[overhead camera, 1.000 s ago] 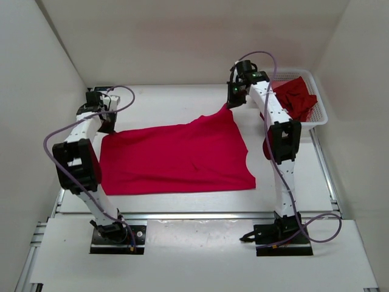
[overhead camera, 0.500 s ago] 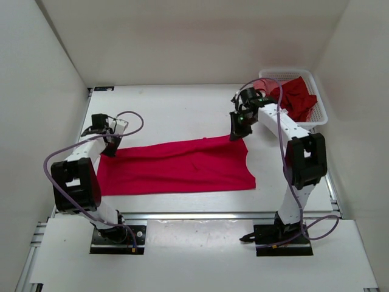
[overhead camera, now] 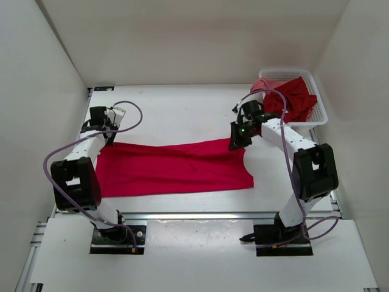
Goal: Fold and stack the t-shirts
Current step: Fold the other side of the tshirt into a rectangle
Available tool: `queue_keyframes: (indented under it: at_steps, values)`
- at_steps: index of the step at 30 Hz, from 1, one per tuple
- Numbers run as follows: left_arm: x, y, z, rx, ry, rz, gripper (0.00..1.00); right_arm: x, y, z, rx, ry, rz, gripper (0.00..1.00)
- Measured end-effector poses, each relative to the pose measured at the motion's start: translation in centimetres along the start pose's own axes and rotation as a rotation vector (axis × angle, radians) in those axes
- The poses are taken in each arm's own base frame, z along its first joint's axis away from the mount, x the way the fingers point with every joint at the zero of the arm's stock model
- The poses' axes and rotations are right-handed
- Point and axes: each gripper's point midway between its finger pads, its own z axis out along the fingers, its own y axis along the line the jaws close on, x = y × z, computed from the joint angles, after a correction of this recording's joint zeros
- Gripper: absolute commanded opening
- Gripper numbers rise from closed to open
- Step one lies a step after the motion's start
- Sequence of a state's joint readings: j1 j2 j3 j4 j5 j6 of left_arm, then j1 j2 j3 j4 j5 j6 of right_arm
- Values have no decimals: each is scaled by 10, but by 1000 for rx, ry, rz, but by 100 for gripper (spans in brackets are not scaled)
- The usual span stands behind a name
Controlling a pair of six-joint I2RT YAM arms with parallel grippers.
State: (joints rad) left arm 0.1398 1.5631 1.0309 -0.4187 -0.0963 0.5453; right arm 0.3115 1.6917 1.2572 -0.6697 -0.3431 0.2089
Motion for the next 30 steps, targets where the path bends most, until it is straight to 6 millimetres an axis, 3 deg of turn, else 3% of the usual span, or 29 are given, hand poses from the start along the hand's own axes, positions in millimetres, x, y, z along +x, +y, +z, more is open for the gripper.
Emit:
queue_keyframes:
  at_steps: [4, 8, 12, 15, 19, 25, 30]
  values:
    - [-22, 17, -1, -58, -47, -3, 0, -7, -13, 1, 0, -38, 58, 0]
    - [-38, 22, 1, -89, -75, 3, 0, -39, -14, -6, -11, -118, 68, 0]
    - [-40, 21, 6, -107, -69, 10, 0, -82, -10, -10, -28, -203, 46, 0]
    - [-37, 21, 8, -113, -55, 10, 0, -95, -7, -11, -34, -233, 31, 0]
    - [-30, 21, 8, -117, -49, 11, 0, -83, -9, -9, -33, -218, 34, 0]
    - [27, -6, 2, -81, 33, 59, 3, -18, -10, 7, -32, -93, 56, 0]
    - [57, -19, -1, -59, 79, 87, 15, 7, -7, 16, -43, -34, 59, 0]
